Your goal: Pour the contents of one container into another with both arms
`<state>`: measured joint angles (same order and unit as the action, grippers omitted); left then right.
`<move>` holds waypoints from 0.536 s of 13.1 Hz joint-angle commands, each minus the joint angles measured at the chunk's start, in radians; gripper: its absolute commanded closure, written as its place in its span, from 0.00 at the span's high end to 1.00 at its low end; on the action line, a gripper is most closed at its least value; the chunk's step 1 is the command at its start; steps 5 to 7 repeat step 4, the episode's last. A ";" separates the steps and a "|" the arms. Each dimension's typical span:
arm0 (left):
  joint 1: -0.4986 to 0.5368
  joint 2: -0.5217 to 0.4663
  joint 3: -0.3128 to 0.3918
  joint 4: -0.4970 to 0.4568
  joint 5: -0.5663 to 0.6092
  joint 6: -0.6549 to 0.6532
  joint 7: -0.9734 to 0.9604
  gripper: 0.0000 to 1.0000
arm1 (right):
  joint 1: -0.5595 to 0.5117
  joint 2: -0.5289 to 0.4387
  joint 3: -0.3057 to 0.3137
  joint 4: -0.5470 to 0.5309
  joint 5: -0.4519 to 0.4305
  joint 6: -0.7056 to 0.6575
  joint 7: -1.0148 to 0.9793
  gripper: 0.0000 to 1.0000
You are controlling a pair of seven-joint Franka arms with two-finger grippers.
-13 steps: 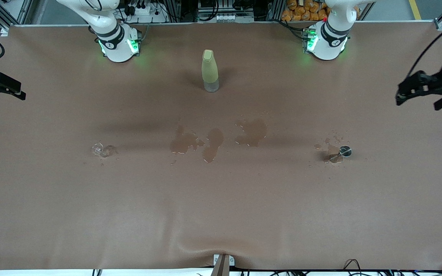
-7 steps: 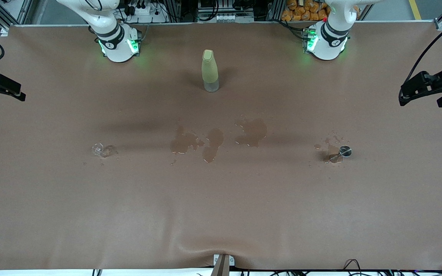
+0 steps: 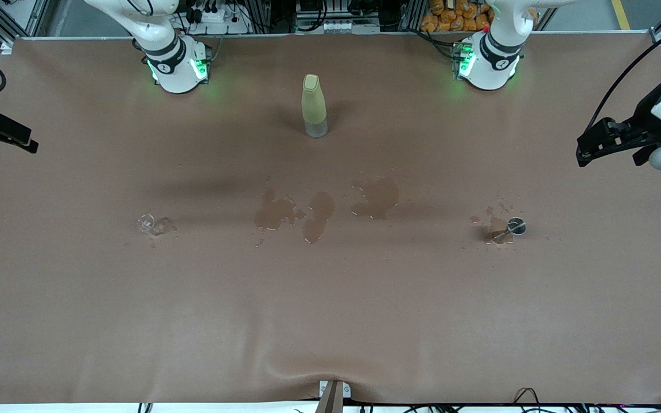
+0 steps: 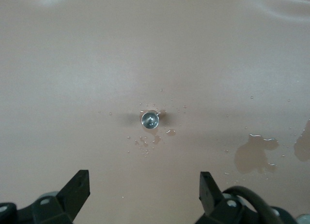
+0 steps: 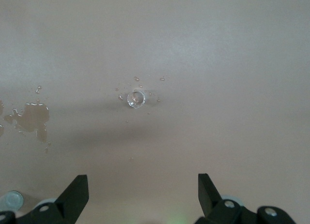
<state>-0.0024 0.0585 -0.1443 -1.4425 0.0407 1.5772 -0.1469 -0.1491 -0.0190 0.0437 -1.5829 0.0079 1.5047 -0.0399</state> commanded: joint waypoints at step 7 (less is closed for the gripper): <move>-0.038 -0.006 0.009 -0.013 0.031 0.027 -0.017 1.00 | 0.003 0.000 -0.002 0.014 -0.006 0.003 0.022 1.00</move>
